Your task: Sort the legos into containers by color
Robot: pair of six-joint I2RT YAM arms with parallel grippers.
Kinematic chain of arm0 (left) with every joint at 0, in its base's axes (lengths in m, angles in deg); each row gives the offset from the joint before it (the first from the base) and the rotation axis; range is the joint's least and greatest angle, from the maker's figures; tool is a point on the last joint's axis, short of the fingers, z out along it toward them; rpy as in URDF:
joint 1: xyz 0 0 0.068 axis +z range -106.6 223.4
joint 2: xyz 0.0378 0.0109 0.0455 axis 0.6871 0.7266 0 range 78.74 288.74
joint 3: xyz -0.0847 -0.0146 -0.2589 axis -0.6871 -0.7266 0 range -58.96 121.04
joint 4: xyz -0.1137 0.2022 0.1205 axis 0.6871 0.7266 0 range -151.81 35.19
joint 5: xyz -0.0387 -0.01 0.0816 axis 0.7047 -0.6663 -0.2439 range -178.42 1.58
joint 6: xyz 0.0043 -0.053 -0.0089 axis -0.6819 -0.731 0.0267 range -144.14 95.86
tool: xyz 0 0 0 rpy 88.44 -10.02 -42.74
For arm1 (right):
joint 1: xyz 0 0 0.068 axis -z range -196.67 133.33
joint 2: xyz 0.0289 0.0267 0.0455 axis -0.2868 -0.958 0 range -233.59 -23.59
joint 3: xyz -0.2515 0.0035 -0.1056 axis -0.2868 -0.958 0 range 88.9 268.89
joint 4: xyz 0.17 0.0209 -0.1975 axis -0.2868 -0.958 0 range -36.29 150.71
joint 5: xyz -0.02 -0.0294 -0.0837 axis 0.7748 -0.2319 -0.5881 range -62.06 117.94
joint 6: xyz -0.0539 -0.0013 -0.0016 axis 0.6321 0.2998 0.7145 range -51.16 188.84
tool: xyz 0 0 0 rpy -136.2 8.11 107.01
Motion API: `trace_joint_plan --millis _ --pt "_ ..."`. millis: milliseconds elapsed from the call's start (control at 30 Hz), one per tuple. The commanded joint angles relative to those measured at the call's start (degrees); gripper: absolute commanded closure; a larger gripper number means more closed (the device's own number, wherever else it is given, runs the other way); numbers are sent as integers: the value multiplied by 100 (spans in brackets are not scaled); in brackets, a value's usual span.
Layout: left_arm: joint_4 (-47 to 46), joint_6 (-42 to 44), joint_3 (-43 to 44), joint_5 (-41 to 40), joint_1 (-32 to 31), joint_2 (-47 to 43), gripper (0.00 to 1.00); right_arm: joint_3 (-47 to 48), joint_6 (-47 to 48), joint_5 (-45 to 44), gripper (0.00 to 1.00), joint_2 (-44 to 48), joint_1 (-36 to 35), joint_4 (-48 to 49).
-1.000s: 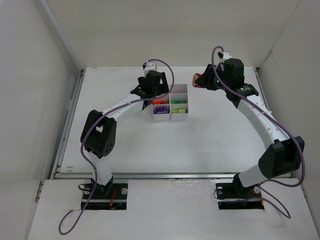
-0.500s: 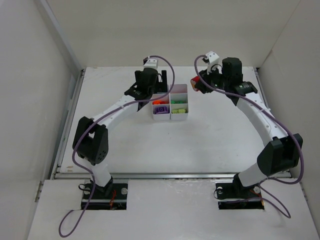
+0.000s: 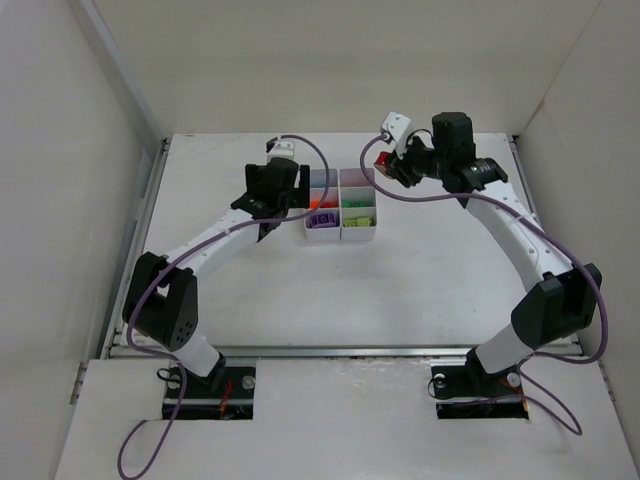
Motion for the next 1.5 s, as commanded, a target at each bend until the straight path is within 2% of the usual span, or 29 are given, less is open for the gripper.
trace_joint_plan --millis 0,233,1067,1200,1300,1367,1467 --pt "-6 164 -319 -374 84 -548 2 400 442 -72 100 -122 -92 -131" --pt "134 33 -742 -67 278 -873 2 515 512 -126 100 -237 -145 -264" --pt "134 -196 -901 171 445 -926 2 515 617 -232 100 -290 -312 -422" --pt "134 -196 -901 171 445 -873 2 366 2168 -64 100 -342 -382 -318" --pt "134 -196 -849 171 497 -873 2 -194 2951 -117 100 -290 -382 613" --pt "134 -196 -848 171 497 -943 2 -355 3620 31 100 -290 -382 721" --pt "134 -196 -927 22 497 -1049 2 -198 3922 181 100 -649 -382 773"
